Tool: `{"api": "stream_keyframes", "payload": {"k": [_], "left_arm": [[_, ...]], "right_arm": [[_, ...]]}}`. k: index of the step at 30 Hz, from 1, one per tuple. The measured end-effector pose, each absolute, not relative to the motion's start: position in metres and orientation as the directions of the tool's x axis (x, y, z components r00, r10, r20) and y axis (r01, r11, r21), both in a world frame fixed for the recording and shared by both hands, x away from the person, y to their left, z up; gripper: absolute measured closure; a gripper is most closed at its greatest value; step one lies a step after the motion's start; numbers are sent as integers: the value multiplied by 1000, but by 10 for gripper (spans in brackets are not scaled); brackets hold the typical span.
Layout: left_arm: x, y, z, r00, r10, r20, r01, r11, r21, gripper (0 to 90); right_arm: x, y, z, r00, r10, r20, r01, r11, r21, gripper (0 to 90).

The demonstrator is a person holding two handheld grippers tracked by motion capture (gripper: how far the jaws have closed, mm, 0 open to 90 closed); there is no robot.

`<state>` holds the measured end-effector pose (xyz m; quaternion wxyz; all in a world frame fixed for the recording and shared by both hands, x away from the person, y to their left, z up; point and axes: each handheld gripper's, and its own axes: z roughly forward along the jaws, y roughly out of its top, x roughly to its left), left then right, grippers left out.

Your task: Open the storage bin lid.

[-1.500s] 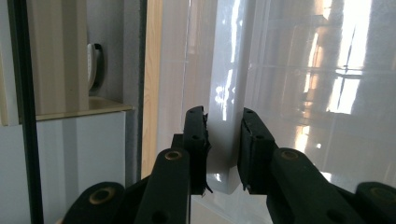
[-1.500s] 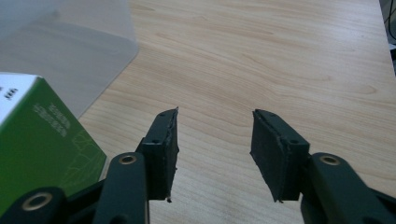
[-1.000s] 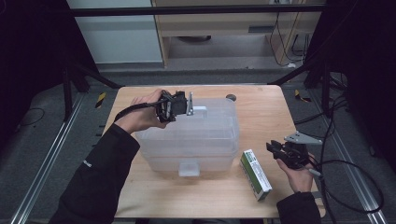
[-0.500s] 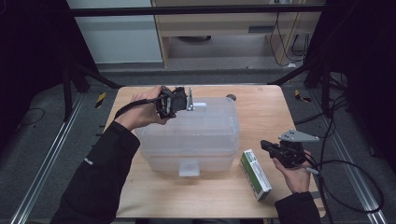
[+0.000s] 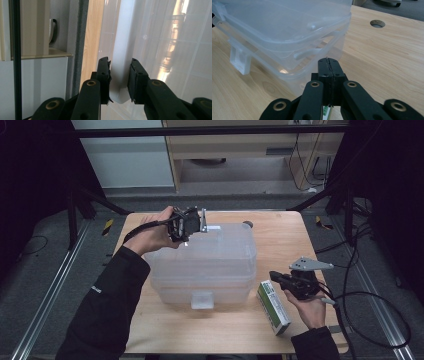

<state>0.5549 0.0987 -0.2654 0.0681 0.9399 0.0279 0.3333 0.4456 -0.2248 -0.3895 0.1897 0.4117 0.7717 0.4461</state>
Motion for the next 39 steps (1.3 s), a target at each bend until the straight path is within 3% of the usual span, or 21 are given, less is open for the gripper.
{"api": "stream_keyframes", "payload": {"k": [10, 31, 39], "left_arm": [[560, 99, -263, 770, 117, 628, 20, -987, 160, 723], [561, 102, -265, 775, 150, 613, 33, -980, 198, 711], [551, 106, -257, 769, 167, 617, 26, -973, 231, 630]], "right_arm": [[446, -205, -389, -644, 761, 77, 448, 293, 844, 900], [451, -189, -395, -666, 744, 63, 423, 306, 853, 900], [451, -190, -395, -667, 743, 59, 416, 306, 856, 900]]}}
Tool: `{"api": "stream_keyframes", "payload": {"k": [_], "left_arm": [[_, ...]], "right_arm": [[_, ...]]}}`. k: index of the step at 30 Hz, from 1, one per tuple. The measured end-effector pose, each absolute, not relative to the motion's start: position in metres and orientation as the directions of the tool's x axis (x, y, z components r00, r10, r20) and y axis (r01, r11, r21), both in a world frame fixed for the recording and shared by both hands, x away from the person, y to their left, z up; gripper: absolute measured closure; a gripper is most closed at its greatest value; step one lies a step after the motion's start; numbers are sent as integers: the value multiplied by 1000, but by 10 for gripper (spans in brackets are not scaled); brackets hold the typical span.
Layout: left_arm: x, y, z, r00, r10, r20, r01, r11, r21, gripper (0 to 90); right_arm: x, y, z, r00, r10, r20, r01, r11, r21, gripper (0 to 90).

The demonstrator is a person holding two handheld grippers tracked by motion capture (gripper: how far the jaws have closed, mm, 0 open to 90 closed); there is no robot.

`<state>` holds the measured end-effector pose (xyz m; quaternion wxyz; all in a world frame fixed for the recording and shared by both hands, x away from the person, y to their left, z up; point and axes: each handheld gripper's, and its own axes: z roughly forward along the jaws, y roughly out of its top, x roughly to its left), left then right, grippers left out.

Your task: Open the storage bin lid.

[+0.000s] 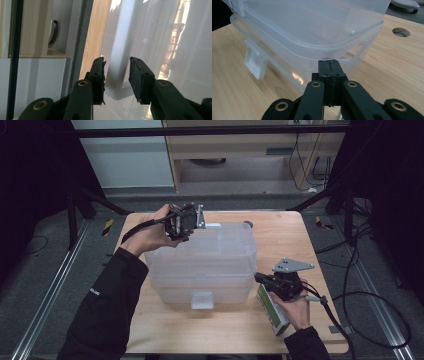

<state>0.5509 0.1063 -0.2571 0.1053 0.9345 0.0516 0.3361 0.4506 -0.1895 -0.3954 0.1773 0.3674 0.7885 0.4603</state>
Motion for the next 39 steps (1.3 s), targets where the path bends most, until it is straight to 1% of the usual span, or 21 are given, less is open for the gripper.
{"api": "stream_keyframes", "payload": {"k": [7, 12, 13, 16, 18, 19, 20, 22, 24, 27, 28, 29, 30, 31, 32, 33, 36, 39], "left_arm": [[534, 122, -241, 753, 206, 625, 26, -958, 284, 560], [527, 139, -237, 733, 268, 625, 60, -941, 333, 544], [527, 139, -237, 733, 268, 625, 60, -941, 333, 540], [526, 156, -235, 716, 350, 604, 101, -908, 407, 546], [527, 165, -235, 705, 395, 589, 128, -888, 442, 559], [527, 165, -235, 705, 395, 589, 128, -888, 442, 568], [527, 173, -236, 691, 435, 578, 159, -870, 466, 576], [528, 177, -237, 686, 452, 571, 170, -862, 478, 590], [527, 189, -240, 662, 511, 549, 202, -826, 526, 609], [525, 194, -242, 646, 538, 541, 208, -807, 553, 623], [523, 201, -245, 629, 571, 528, 219, -782, 584, 632], [523, 201, -245, 629, 571, 528, 219, -782, 584, 640], [519, 208, -247, 608, 607, 512, 226, -750, 622, 650], [519, 208, -247, 608, 607, 512, 226, -750, 622, 660], [516, 215, -248, 584, 644, 495, 235, -717, 656, 670], [516, 215, -248, 584, 644, 495, 235, -717, 656, 679], [511, 229, -252, 542, 712, 446, 245, -641, 727, 709], [507, 238, -255, 516, 753, 410, 257, -592, 764, 752]], "right_arm": [[450, -189, -395, -666, 744, 55, 417, 310, 855, 900], [450, -189, -395, -664, 745, 58, 418, 307, 855, 900], [450, -189, -395, -664, 745, 58, 418, 307, 855, 900], [450, -189, -395, -665, 745, 58, 418, 306, 855, 900], [450, -189, -395, -665, 745, 59, 418, 306, 855, 900], [450, -189, -395, -665, 745, 59, 418, 306, 855, 900], [450, -189, -395, -666, 744, 56, 415, 307, 856, 900], [450, -189, -395, -666, 744, 53, 415, 309, 856, 900], [451, -189, -395, -666, 744, 54, 415, 309, 856, 900], [450, -189, -395, -666, 744, 53, 415, 310, 855, 900], [451, -189, -395, -669, 741, 51, 412, 313, 856, 900], [451, -189, -395, -669, 741, 51, 412, 313, 856, 900], [451, -189, -394, -669, 742, 49, 410, 313, 857, 900], [451, -189, -394, -669, 742, 49, 410, 313, 857, 900], [451, -189, -394, -670, 741, 50, 411, 314, 856, 900], [451, -189, -394, -671, 740, 51, 412, 314, 856, 900], [451, -189, -394, -672, 739, 53, 413, 315, 855, 900], [451, -189, -394, -672, 739, 52, 415, 318, 853, 900]]}}
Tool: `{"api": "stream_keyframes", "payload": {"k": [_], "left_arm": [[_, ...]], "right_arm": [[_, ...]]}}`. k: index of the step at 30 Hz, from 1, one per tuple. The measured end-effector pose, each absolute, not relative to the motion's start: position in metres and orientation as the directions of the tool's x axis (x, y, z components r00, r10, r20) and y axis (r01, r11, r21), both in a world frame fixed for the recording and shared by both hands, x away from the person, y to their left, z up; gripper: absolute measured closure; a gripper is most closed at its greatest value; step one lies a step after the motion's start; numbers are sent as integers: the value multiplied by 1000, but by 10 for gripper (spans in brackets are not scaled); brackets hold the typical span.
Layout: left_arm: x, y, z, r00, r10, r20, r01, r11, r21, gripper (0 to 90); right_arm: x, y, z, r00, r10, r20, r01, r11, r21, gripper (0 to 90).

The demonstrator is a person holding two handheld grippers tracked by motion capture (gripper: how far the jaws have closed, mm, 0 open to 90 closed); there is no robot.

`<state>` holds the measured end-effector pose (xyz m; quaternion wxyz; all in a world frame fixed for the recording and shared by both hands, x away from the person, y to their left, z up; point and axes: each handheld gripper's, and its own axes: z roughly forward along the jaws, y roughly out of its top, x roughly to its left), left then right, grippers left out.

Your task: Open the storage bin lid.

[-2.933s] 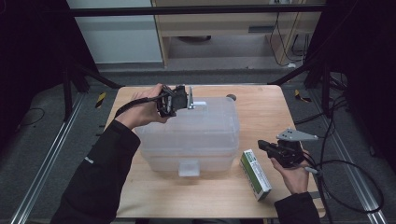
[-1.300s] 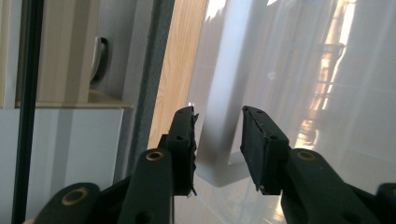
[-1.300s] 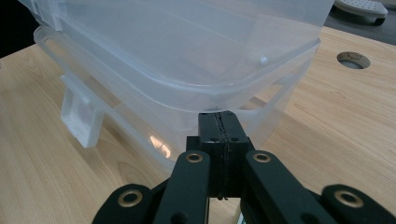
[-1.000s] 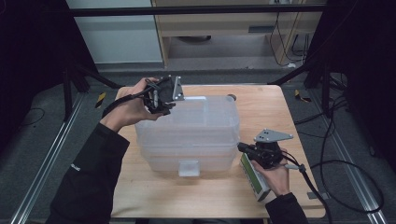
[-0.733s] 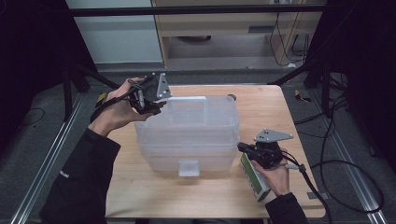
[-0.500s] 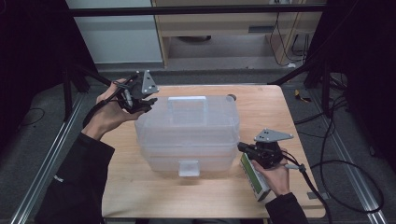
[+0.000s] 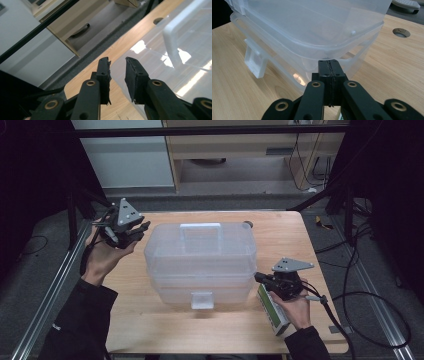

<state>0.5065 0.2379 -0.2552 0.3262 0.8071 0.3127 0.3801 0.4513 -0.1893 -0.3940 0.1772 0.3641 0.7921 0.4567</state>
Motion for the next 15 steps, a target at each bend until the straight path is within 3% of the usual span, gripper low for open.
{"api": "stream_keyframes", "payload": {"k": [10, 15], "left_arm": [[489, 262, -279, 448, 827, 340, 272, -488, 829, 832], [476, 280, -306, 434, 863, 258, 321, -416, 851, 855]], "right_arm": [[452, -189, -393, -675, 736, 47, 416, 328, 848, 900], [452, -189, -394, -674, 737, 51, 426, 332, 841, 900]]}}
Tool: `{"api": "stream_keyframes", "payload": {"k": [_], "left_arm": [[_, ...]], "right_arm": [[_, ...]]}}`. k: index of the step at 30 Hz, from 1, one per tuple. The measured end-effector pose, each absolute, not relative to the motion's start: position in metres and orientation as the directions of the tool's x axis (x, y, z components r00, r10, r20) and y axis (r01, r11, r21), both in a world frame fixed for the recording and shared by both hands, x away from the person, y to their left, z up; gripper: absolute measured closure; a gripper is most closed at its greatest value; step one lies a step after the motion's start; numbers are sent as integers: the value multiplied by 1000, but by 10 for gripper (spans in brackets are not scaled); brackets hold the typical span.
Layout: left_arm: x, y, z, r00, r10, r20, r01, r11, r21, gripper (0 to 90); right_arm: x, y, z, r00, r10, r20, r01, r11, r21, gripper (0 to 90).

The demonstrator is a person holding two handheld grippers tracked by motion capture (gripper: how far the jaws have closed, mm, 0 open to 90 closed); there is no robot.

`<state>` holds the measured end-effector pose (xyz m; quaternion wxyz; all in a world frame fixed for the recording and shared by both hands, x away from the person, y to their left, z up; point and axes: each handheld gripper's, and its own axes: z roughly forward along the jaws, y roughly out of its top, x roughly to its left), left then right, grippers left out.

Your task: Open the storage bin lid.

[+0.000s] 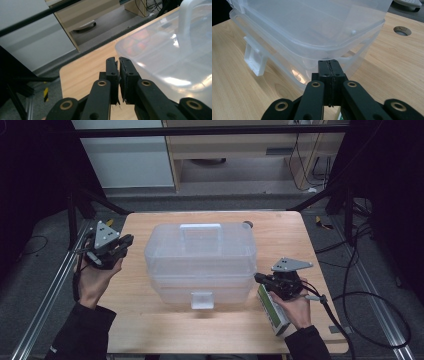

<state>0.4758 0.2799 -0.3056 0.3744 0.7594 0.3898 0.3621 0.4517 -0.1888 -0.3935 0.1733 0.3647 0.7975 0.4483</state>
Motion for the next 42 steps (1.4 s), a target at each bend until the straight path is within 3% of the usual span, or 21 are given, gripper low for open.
{"api": "stream_keyframes", "payload": {"k": [7, 17, 28, 42], "left_arm": [[464, 293, -341, 438, 879, 191, 375, -371, 849, 885], [452, 285, -380, 493, 855, 158, 441, -402, 803, 892], [452, 267, -397, 558, 816, 153, 442, -448, 777, 893], [450, 258, -390, 574, 806, 147, 406, -436, 803, 893]], "right_arm": [[452, -188, -394, -674, 737, 45, 422, 334, 843, 900], [451, -188, -394, -671, 740, 48, 425, 330, 843, 900], [452, -186, -395, -673, 738, 45, 417, 329, 847, 900], [452, -186, -394, -669, 742, 50, 414, 316, 854, 900]]}}
